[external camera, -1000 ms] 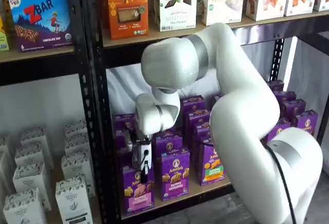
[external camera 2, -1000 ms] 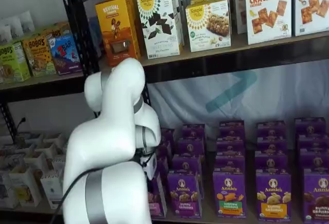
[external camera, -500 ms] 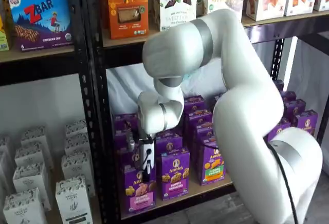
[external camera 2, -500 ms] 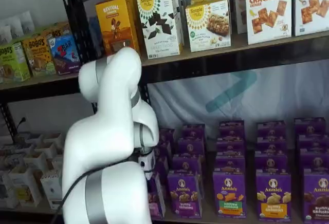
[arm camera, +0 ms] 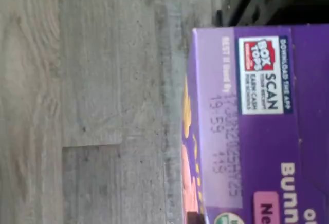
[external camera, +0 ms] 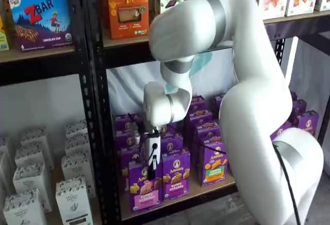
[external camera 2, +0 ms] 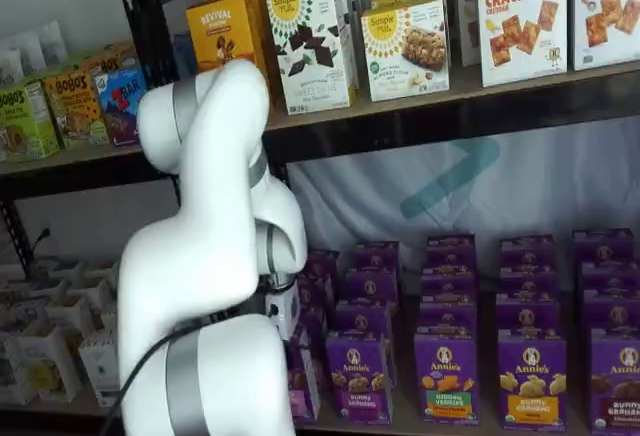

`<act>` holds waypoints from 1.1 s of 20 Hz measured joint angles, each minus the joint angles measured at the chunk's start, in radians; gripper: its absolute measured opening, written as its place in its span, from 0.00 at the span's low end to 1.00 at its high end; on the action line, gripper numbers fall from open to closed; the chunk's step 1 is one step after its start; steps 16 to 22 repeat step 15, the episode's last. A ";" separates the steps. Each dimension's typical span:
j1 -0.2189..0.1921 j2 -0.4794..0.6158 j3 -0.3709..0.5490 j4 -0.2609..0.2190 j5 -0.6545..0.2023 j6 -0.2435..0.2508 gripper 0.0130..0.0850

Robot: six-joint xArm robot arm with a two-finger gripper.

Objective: Pick up the purple box with a pink patch in the middle, on the bottom shelf, the first box from the left

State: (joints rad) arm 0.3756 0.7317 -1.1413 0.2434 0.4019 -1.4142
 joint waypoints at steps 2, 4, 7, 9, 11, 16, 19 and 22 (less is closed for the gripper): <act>0.000 -0.042 0.041 0.001 0.008 0.000 0.22; 0.000 -0.088 0.085 -0.011 0.012 0.010 0.22; 0.000 -0.149 0.147 -0.029 0.013 0.028 0.22; 0.000 -0.184 0.181 -0.035 0.016 0.033 0.22; -0.001 -0.210 0.206 -0.043 0.016 0.039 0.22; -0.006 -0.251 0.246 -0.062 0.017 0.053 0.22; -0.006 -0.251 0.246 -0.062 0.017 0.053 0.22; -0.006 -0.251 0.246 -0.062 0.017 0.053 0.22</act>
